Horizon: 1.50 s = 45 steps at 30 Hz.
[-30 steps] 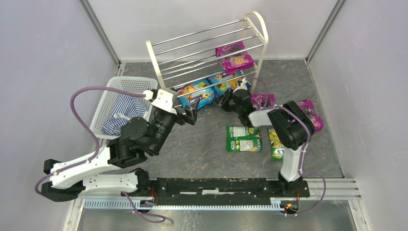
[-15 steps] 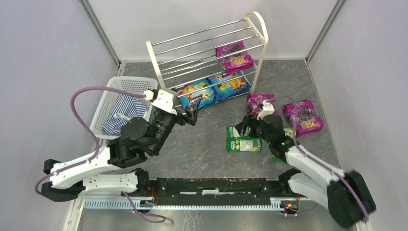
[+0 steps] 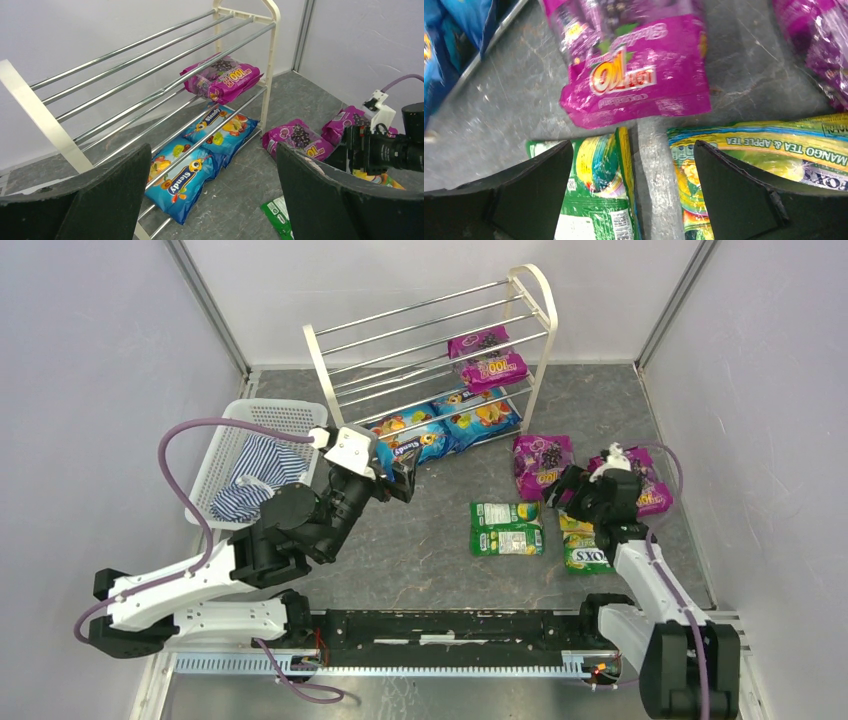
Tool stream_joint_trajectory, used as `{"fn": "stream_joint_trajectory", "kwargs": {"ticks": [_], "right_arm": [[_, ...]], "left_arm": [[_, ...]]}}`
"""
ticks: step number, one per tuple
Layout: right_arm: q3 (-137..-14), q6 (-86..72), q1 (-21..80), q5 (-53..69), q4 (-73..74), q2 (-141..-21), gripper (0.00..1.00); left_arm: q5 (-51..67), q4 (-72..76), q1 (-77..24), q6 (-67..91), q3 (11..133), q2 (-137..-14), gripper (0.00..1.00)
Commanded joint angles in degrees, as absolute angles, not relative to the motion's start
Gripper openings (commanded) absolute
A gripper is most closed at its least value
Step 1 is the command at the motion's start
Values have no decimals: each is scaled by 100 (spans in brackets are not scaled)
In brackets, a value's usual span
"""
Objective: Place and organize the candy bags onto the shelf
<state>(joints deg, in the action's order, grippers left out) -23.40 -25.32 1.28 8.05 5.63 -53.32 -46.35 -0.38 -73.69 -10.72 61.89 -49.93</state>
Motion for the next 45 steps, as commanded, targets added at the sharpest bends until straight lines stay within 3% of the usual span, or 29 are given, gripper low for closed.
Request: {"fn": "stream_joint_trajectory", "kwargs": {"ticks": [1, 6, 14, 17, 23, 33, 38, 42, 45], "right_arm": [[-1887, -4137, -538, 2138, -868, -5640, 98], [-1434, -5463, -536, 1714, -1868, -5617, 98], [-1527, -5948, -529, 1036, -1463, -5884, 98], [-1978, -4953, -536, 1370, -1356, -6260, 98], [-2739, -3039, -585, 732, -713, -6570, 97], [-3672, -2273, -897, 1614, -647, -7693, 93], [-3834, -2025, -984, 2174, -680, -8201, 84], [-3848, -1977, -984, 2645, -760, -8455, 68], [-3633, -2034, -980, 2897, -983, -8353, 51]], "left_arm": [[-4576, 43, -7387, -802, 6209, -5087, 100], [-4482, 36, -7400, -749, 6213, -5186, 100], [-4362, -161, -7431, -690, 6301, -5349, 100], [-4293, -188, -7437, -611, 6310, -5349, 100], [-4221, -269, -7444, -542, 6358, -5458, 100], [-4141, -382, -7481, -426, 6411, -5946, 100], [-3756, -532, -7510, 284, 6483, -6102, 100], [-3338, -717, -7510, 1401, 6251, -6104, 100], [-2954, -895, -7515, 2482, 6065, -6068, 100]]}}
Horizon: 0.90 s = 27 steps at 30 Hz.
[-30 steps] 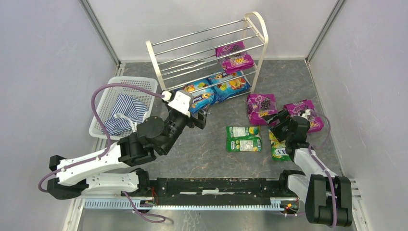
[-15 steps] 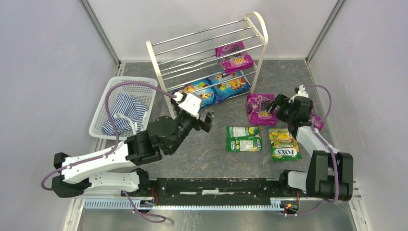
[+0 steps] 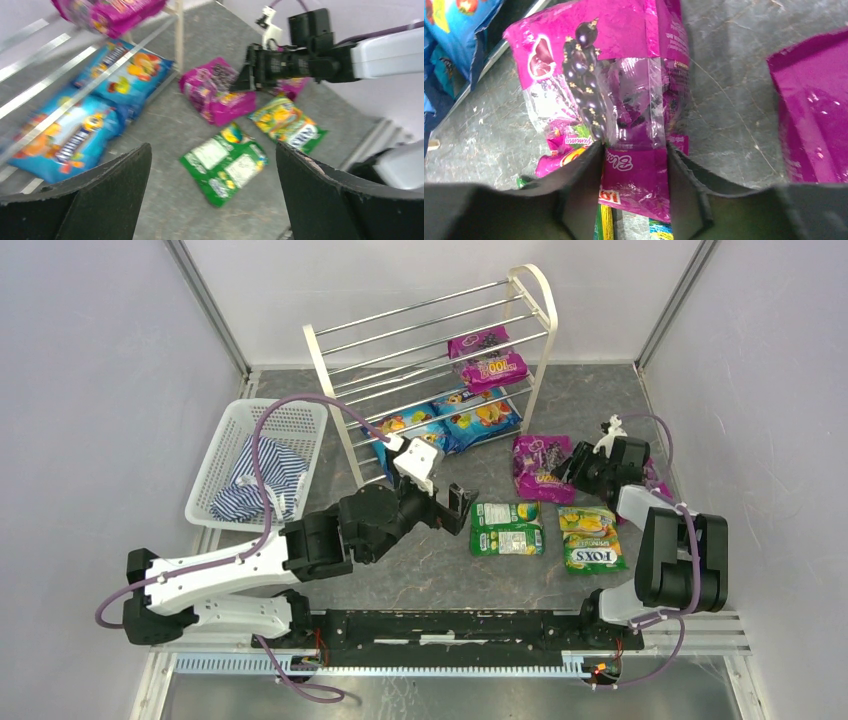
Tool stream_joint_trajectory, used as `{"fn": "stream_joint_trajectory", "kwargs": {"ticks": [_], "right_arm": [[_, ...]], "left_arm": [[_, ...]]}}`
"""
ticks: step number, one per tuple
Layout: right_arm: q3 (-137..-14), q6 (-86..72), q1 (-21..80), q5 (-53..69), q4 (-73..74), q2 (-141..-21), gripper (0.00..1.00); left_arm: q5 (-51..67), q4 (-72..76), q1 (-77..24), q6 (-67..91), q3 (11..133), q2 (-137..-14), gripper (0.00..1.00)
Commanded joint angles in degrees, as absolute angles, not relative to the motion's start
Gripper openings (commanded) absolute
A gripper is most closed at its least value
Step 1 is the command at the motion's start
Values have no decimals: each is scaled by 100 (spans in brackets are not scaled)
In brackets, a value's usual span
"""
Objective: Place and organize the candy bags onto the shelf
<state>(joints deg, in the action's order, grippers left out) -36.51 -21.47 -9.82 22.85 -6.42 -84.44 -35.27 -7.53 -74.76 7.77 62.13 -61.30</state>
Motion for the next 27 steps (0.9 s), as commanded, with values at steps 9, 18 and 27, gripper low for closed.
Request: {"fn": "stream_joint_trajectory", "kwargs": {"ticks": [9, 18, 27], "right_arm": [[-3119, -2153, -734, 3601, -1064, -7708, 22], [-2813, -2993, 458, 4083, -1667, -7093, 16], [-2627, -3657, 1886, 4149, -2450, -7462, 16]], "left_arm": [[-2259, -1365, -7514, 4343, 5150, -5759, 100], [-2397, -1196, -7505, 5366, 4229, -5322, 100], [-2399, -1202, -7493, 5802, 3858, -5945, 96]]}}
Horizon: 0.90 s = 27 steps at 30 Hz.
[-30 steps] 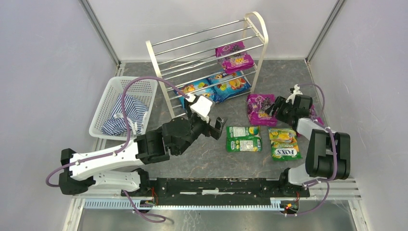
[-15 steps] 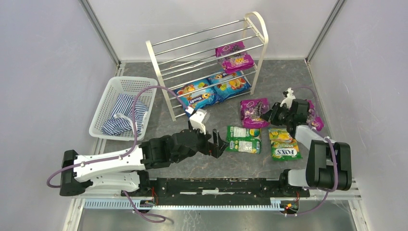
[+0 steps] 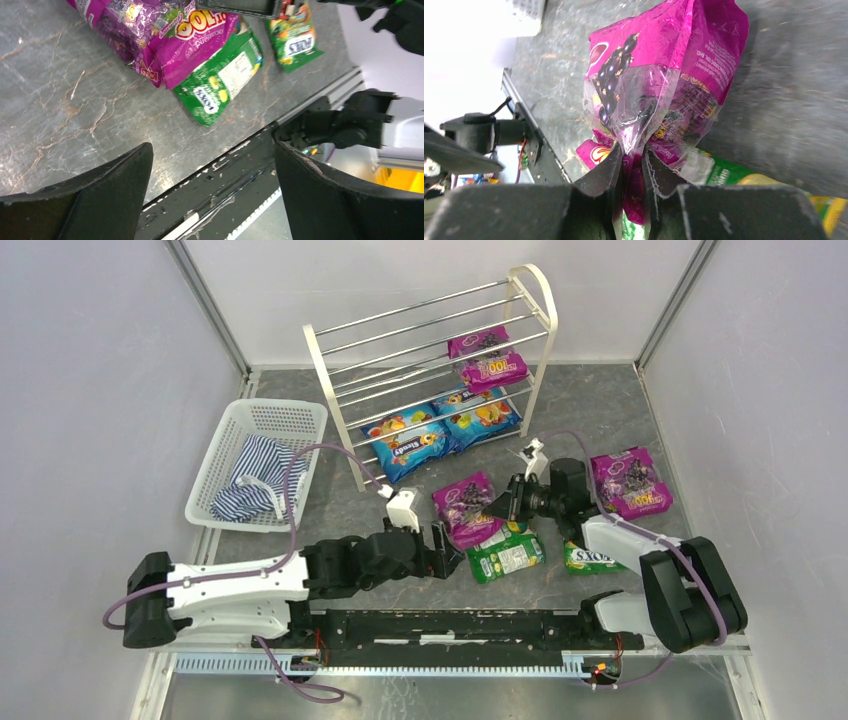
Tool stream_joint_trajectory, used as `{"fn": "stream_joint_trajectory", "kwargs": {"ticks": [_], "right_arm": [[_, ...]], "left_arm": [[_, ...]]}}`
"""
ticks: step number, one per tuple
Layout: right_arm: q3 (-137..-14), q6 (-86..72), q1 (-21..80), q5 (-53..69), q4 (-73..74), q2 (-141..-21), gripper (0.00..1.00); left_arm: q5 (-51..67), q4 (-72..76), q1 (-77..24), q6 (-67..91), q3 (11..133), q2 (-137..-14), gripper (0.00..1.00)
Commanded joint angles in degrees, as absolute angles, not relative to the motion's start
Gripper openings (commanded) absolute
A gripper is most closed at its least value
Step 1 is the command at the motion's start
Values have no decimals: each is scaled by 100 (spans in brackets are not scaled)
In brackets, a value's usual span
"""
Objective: Place and organize the candy bags onto the shelf
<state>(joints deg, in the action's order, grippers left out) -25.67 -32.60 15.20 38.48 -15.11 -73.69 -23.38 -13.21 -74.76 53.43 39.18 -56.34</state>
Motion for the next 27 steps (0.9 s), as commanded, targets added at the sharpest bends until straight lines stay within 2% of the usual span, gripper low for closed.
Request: {"fn": "stream_joint_trajectory", "kwargs": {"ticks": [1, 8, 15, 27], "right_arm": [[-2648, -3671, 2016, 4126, -2457, -7515, 17], [-2789, -3962, 2705, 3999, -2769, -7815, 18], [-2928, -4188, 3179, 3982, -3055, -8036, 18], [-3023, -4287, 3539, 3867, -3190, -8200, 19]], "left_arm": [[-2395, -1219, -7492, 5835, 3843, -6033, 94], [-2461, -949, -7437, 5905, 3773, -6545, 81], [-2888, -1356, -7337, 6058, 3835, -6949, 72], [-3008, -1516, -7313, 6236, 3760, -7353, 54]]}}
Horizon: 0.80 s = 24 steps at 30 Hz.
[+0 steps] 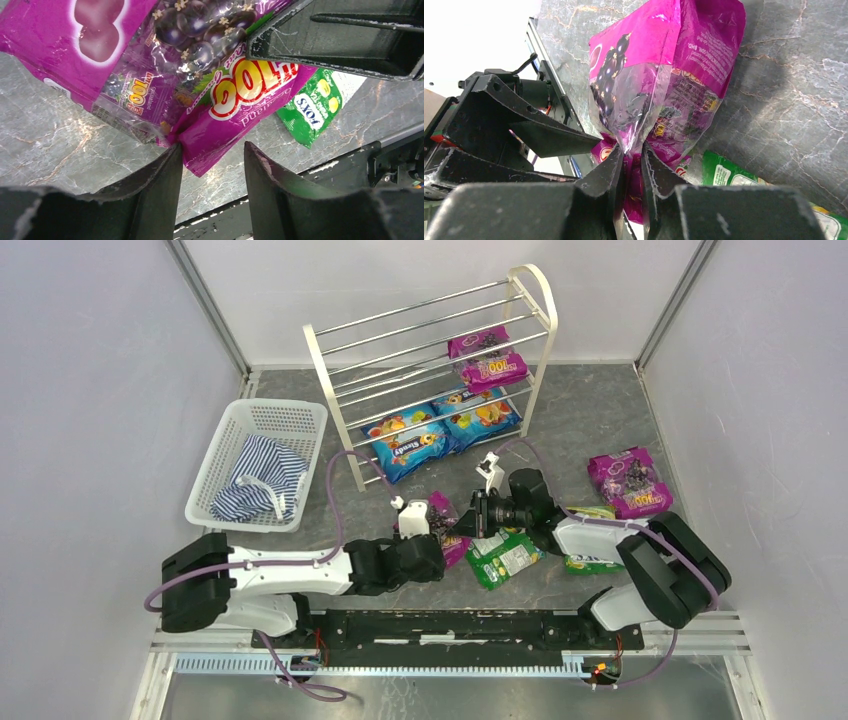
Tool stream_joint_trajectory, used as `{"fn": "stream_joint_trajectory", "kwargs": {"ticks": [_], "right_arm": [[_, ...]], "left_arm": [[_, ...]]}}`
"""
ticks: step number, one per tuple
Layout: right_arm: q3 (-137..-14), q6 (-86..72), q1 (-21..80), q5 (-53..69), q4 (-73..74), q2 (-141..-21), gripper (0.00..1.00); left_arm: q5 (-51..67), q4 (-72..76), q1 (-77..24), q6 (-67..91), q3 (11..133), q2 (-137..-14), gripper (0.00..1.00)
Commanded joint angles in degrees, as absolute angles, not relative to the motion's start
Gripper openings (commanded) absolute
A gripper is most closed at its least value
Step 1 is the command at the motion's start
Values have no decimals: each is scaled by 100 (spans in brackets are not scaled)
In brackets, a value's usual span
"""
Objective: Place and organize the candy bags onto the shelf
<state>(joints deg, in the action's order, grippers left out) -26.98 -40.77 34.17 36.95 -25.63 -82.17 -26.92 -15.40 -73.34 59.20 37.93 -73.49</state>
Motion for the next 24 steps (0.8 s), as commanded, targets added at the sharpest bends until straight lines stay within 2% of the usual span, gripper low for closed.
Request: {"fn": "stream_joint_trajectory", "kwargs": {"ticks": [1, 4, 10, 13, 15, 18, 20, 22, 24], "right_arm": [[-3015, -4285, 3546, 3859, -3185, -8202, 19], [-2997, -4311, 3564, 3833, -3220, -8204, 20], [-3006, -4254, 3620, 3619, -3157, -8176, 24], [-3015, -4077, 3608, 3271, -2840, -8013, 39], [-3023, -4057, 3589, 3129, -2681, -7904, 52], [-2974, -4169, 3512, 2804, -2372, -7681, 79], [-2866, -4437, 3445, 2685, -2297, -7509, 91], [-2709, -4825, 3432, 2637, -2409, -7345, 98], [-2516, -5370, 3433, 2538, -2536, -7196, 98]], "left_arm": [[-3035, -1544, -7313, 6278, 3738, -7322, 54], [-3071, -1448, -7294, 6315, 3593, -7193, 50], [-3106, -1409, -7244, 6392, 3537, -6669, 14], [-3086, -1224, -7202, 6524, 3287, -5982, 3], [-3085, -1078, -7186, 6599, 3118, -5453, 2], [-3176, -1009, -7172, 6675, 2954, -4669, 2], [-3250, -1054, -7164, 6680, 2936, -4341, 2], [-3302, -1082, -7164, 6649, 2956, -4174, 2], [-3313, -1081, -7155, 6591, 3003, -4170, 2]]}}
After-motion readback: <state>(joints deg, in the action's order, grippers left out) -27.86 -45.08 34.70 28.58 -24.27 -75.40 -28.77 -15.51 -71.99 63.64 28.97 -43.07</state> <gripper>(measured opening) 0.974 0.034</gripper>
